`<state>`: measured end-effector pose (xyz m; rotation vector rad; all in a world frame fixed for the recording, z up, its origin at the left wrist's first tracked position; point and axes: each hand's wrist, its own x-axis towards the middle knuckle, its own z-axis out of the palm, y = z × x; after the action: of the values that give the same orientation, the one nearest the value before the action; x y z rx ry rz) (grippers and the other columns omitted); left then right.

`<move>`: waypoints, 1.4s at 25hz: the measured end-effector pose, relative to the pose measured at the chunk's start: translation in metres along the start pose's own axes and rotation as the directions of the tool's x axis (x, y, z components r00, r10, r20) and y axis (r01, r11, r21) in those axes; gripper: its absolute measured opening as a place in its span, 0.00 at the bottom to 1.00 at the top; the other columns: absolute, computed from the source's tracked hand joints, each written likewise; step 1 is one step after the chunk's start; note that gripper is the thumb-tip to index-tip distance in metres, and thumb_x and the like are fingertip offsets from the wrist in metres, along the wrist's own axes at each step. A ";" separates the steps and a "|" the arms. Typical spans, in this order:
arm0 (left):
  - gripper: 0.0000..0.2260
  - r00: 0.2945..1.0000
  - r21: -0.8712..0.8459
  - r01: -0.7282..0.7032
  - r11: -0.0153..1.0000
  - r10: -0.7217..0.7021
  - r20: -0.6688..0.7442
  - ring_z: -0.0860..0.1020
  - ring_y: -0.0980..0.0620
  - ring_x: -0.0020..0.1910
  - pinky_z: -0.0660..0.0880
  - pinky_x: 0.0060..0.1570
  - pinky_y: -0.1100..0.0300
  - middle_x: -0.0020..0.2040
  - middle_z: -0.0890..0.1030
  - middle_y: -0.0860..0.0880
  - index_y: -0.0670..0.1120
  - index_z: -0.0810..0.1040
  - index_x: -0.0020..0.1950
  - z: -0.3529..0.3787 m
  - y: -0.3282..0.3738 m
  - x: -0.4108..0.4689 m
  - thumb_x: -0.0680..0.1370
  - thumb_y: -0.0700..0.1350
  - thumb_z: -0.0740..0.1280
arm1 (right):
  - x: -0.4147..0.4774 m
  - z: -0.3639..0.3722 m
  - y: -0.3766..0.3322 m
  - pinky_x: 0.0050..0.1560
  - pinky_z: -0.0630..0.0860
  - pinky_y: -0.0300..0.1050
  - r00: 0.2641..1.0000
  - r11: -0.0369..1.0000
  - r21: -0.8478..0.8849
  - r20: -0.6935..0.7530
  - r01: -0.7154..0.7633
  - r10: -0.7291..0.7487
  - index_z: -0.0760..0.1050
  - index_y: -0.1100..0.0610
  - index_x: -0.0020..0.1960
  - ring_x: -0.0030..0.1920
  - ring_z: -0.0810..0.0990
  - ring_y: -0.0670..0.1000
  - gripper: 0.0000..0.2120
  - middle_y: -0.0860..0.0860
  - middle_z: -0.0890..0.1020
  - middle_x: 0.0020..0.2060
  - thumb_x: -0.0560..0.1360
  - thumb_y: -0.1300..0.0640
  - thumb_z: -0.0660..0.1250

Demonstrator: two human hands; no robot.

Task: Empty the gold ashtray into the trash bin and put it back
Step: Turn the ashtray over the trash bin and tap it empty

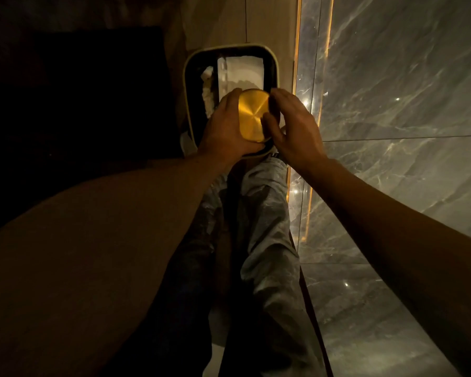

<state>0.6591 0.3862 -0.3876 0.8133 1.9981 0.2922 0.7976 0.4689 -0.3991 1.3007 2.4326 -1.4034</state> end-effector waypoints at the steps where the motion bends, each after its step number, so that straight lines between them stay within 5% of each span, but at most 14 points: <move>1: 0.51 1.000 -0.004 0.008 1.000 -0.008 -0.010 0.69 0.42 0.72 0.69 0.66 0.51 0.75 0.67 0.43 0.45 0.59 0.77 -0.001 0.000 0.000 0.61 0.56 0.81 | 0.000 -0.002 -0.001 0.71 0.68 0.52 0.996 0.995 -0.048 0.002 0.086 -0.086 0.64 0.59 0.73 0.71 0.70 0.57 0.23 0.59 0.72 0.70 0.81 0.51 0.57; 4: 0.49 1.000 0.001 -0.009 1.000 0.009 -0.019 0.72 0.42 0.69 0.72 0.63 0.51 0.72 0.72 0.43 0.45 0.63 0.76 0.000 0.004 0.003 0.61 0.56 0.81 | -0.002 -0.006 0.000 0.77 0.56 0.47 0.961 0.944 -0.181 0.052 0.275 -0.270 0.61 0.60 0.75 0.76 0.60 0.57 0.23 0.60 0.65 0.75 0.83 0.52 0.54; 7: 0.46 1.000 -0.001 -0.030 1.000 0.030 0.006 0.75 0.42 0.66 0.73 0.59 0.55 0.68 0.75 0.43 0.43 0.66 0.74 0.000 0.005 0.002 0.61 0.55 0.81 | -0.005 -0.005 0.003 0.77 0.55 0.56 0.900 0.900 -0.241 0.341 0.363 -0.272 0.59 0.62 0.76 0.77 0.56 0.60 0.24 0.62 0.62 0.75 0.83 0.54 0.54; 11: 0.42 0.999 -0.040 -0.038 0.998 0.037 -0.013 0.78 0.43 0.63 0.72 0.54 0.59 0.64 0.79 0.44 0.44 0.70 0.68 0.003 0.004 -0.005 0.60 0.55 0.82 | -0.004 -0.006 -0.004 0.77 0.52 0.52 0.918 0.902 -0.223 0.242 0.369 -0.316 0.59 0.64 0.75 0.77 0.54 0.59 0.25 0.63 0.62 0.75 0.82 0.52 0.52; 14: 0.40 1.000 -0.063 -0.020 0.998 0.020 0.014 0.78 0.43 0.62 0.74 0.56 0.56 0.63 0.79 0.44 0.43 0.71 0.67 0.005 0.004 -0.009 0.59 0.52 0.82 | -0.002 -0.003 -0.007 0.78 0.51 0.54 0.866 0.891 -0.218 0.409 0.398 -0.287 0.58 0.65 0.75 0.77 0.55 0.62 0.24 0.64 0.61 0.75 0.83 0.55 0.54; 18: 0.39 0.999 -0.061 0.014 0.998 -0.016 -0.039 0.78 0.43 0.62 0.70 0.51 0.61 0.63 0.79 0.45 0.44 0.72 0.65 0.005 0.001 -0.010 0.59 0.54 0.82 | -0.003 -0.005 -0.015 0.76 0.55 0.55 0.927 0.911 -0.214 0.210 0.353 -0.310 0.58 0.64 0.75 0.77 0.54 0.60 0.25 0.64 0.61 0.75 0.82 0.54 0.53; 22: 0.37 1.000 -0.046 0.025 0.999 -0.026 -0.017 0.79 0.43 0.61 0.69 0.50 0.63 0.62 0.79 0.45 0.45 0.72 0.65 0.007 0.000 -0.005 0.60 0.53 0.81 | -0.006 -0.004 -0.014 0.78 0.52 0.57 0.870 0.906 -0.227 0.434 0.357 -0.234 0.55 0.65 0.76 0.78 0.53 0.63 0.27 0.65 0.58 0.76 0.81 0.58 0.58; 27: 0.43 0.997 -0.071 0.042 0.997 -0.047 -0.066 0.76 0.44 0.66 0.70 0.56 0.60 0.68 0.76 0.46 0.47 0.69 0.70 0.007 0.001 0.000 0.59 0.57 0.80 | -0.005 -0.005 -0.035 0.76 0.51 0.49 0.952 0.946 -0.114 0.059 0.305 -0.300 0.57 0.65 0.76 0.77 0.54 0.61 0.25 0.64 0.60 0.76 0.81 0.55 0.54; 32: 0.38 0.998 -0.075 -0.028 0.997 0.024 -0.059 0.77 0.43 0.63 0.75 0.60 0.53 0.65 0.78 0.44 0.43 0.70 0.69 0.005 0.010 0.004 0.62 0.52 0.79 | -0.005 -0.004 -0.022 0.77 0.54 0.56 0.931 0.937 -0.222 0.307 0.270 -0.196 0.55 0.62 0.77 0.78 0.52 0.60 0.26 0.61 0.57 0.77 0.82 0.57 0.55; 35: 0.42 0.998 -0.076 -0.033 0.997 0.028 -0.065 0.76 0.44 0.64 0.71 0.54 0.61 0.66 0.77 0.45 0.45 0.69 0.69 0.002 0.007 0.003 0.59 0.53 0.81 | -0.002 -0.007 -0.020 0.78 0.52 0.52 0.952 0.946 -0.187 0.204 0.266 -0.227 0.55 0.62 0.77 0.78 0.51 0.59 0.27 0.61 0.57 0.77 0.80 0.55 0.56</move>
<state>0.6626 0.3928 -0.3874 0.7955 2.0218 0.4147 0.7882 0.4678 -0.3803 0.8082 2.6021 -1.2012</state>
